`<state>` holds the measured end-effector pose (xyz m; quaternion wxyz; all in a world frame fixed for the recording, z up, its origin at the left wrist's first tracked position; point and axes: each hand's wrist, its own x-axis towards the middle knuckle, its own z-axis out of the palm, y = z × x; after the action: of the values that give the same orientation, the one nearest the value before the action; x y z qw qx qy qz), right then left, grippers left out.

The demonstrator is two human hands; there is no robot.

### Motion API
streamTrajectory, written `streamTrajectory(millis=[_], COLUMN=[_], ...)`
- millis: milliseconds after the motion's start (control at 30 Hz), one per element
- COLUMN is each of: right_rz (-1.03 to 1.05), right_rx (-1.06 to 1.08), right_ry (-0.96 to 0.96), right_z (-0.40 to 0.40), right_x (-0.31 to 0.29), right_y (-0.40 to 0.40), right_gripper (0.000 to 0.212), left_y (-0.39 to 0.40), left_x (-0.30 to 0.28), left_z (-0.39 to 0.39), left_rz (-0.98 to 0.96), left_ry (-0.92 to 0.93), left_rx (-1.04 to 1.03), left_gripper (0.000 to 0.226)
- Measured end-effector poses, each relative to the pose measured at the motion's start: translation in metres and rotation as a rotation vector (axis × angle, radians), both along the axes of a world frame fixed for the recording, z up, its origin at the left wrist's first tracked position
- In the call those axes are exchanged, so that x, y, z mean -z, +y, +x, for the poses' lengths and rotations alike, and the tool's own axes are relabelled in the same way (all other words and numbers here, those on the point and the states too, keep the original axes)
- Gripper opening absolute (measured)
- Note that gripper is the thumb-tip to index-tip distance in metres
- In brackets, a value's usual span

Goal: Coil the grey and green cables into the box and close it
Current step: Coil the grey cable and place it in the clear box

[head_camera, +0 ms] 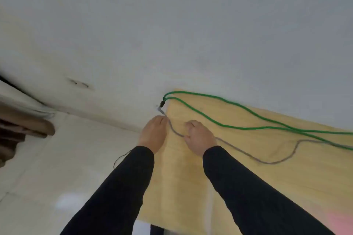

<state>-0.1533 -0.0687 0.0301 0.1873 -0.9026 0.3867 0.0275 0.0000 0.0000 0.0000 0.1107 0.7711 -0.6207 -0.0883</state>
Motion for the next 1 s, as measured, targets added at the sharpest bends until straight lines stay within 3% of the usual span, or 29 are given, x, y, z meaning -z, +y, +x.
streamTrajectory(millis=[67, 167, 500, 667, 833, 1000], right_rz=[0.035, 0.056, 0.028, -0.04, -0.084, -0.148], right_rx=[0.01, 0.024, 0.109, 0.099, 0.186, 0.259], right_ry=[0.029, 0.09, 0.051, -0.086, -0.295, -0.498], right_z=[0.012, 0.023, 0.03, 0.028, 0.01, -0.045], right_x=[0.007, 0.016, 0.019, -0.017, -0.08, -0.124], right_y=[-0.002, -0.001, -0.01, -0.028, -0.058, -0.082], right_gripper=[0.044, 0.035, 0.026, 0.024, 0.022, 0.022], left_y=[-0.01, -0.022, -0.044, -0.051, -0.074, -0.103], left_x=[0.011, 0.03, 0.033, 0.003, -0.052, -0.102], left_z=[0.013, 0.03, 0.035, 0.021, -0.002, -0.023], left_rz=[-0.026, -0.068, -0.134, -0.026, -0.226, -0.513], left_ry=[0.041, -0.049, 0.076, 0.323, 0.758, 1.033], left_rx=[0.042, 0.22, 0.287, 0.21, 0.035, -0.254], left_gripper=[0.031, 0.028, 0.022, 0.024, 0.021, 0.028])
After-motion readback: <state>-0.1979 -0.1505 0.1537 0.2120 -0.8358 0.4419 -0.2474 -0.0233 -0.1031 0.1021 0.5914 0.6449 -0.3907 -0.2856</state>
